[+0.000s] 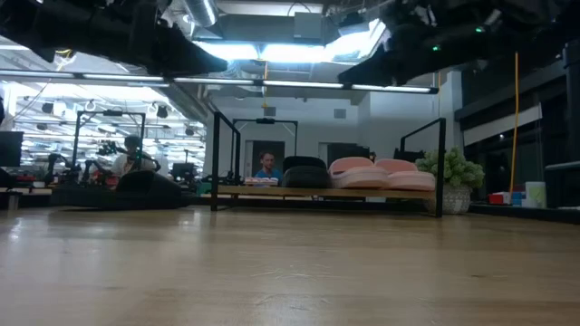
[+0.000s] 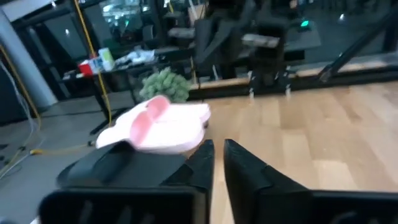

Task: Pick and place slides into the shelf
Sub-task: Put the black slipper on the shelf

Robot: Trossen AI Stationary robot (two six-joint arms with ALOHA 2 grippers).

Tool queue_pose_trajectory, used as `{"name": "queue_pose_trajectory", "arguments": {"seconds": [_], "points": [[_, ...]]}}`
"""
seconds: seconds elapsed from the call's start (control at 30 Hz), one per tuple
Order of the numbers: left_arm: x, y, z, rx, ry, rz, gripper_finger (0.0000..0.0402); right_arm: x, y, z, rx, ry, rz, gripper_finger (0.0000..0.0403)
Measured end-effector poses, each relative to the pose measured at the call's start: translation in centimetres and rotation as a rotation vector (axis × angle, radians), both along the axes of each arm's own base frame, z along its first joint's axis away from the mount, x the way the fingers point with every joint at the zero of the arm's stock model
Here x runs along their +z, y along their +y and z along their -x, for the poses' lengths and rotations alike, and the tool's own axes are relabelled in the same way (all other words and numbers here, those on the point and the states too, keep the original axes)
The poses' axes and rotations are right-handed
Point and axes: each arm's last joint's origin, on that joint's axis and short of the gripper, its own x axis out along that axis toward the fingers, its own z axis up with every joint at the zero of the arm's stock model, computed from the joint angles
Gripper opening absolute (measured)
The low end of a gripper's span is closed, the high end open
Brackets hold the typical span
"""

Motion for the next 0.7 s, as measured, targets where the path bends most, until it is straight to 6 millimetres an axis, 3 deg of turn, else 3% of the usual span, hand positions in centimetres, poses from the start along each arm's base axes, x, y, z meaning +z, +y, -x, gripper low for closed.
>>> {"name": "queue_pose_trajectory", "arguments": {"seconds": [0.1,0.5,0.7], "points": [[0.6,0.7,1.0,0.029,0.044,0.009,0.0005,-0.4,0.5,0.7,0.010,-0.040,-0.017,0.0002],[6.4,2.2,2.7,0.209,0.470,0.057,0.0001,-2.1,0.8,1.4,0.014,-0.013,-0.042,0.0004],[6.5,1.9,3.5,0.240,0.592,0.028,0.0001,-2.7,0.8,1.7,0.013,0.008,-0.045,0.0007]]}}
